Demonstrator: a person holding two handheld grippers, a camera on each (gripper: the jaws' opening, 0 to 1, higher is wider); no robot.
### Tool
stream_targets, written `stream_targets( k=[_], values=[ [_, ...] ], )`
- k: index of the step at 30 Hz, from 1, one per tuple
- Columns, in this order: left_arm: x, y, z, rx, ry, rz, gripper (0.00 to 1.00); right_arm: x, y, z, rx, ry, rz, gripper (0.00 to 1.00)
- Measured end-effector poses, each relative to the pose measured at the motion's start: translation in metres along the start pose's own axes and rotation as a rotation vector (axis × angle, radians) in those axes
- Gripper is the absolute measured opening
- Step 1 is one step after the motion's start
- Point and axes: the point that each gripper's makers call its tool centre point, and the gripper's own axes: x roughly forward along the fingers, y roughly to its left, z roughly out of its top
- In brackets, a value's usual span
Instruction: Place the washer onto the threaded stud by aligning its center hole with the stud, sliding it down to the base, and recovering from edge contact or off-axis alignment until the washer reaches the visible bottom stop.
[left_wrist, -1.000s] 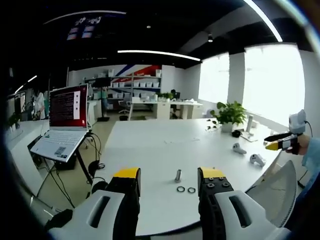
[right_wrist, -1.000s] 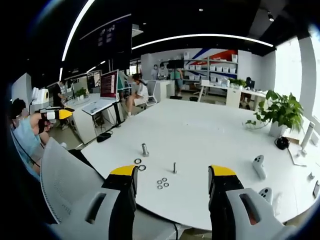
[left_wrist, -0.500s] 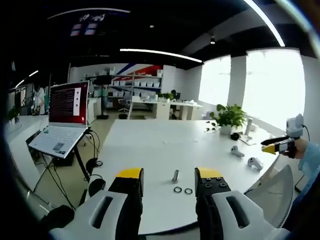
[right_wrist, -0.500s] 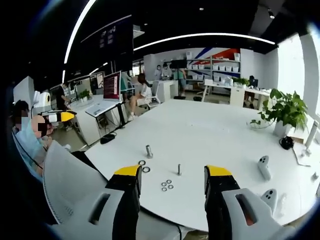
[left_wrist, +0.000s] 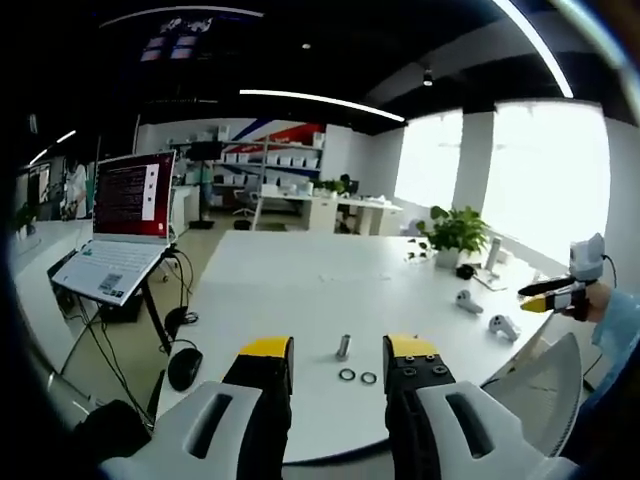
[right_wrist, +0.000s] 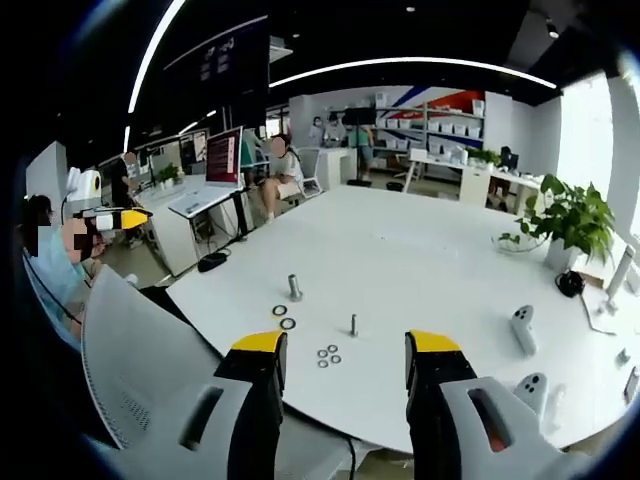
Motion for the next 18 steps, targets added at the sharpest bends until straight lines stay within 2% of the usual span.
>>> stream_targets(
  k=[3,5,6,9,14,18],
  values=[
    [0.001,-0.002,-0.004,0.009,0.014,-0.001,0.34,0.001,-0.001,-0.001,-0.003,0.006,-0.002,0.49],
    [0.001,-0.001,-0.004,0.013,0.019,0.004,0.35,0.001,0.005,0.004,-0.066,-0.027,0.016,0.45],
    [0.002,-0.002,-0.003,0.014,0.015,-0.003,0.35,0.0,0.006,0.003,-0.065,-0.024,0.019,0.42],
    [0.002,-0.006,0.003,-0.004,-0.017,-0.02,0.36,0.001,0.009,0.001,-0.056,-0.017,0.03,0.41],
    [0.004,-0.012,0.0,0.003,-0.002,-0.037,0.35,0.003,0.003,-0.007,-0.051,0.015,0.03,0.44],
    [0.004,-0.016,-0.004,-0.007,0.008,-0.053,0.34,0.009,-0.008,-0.012,-0.081,0.044,0.03,0.48]
  ],
)
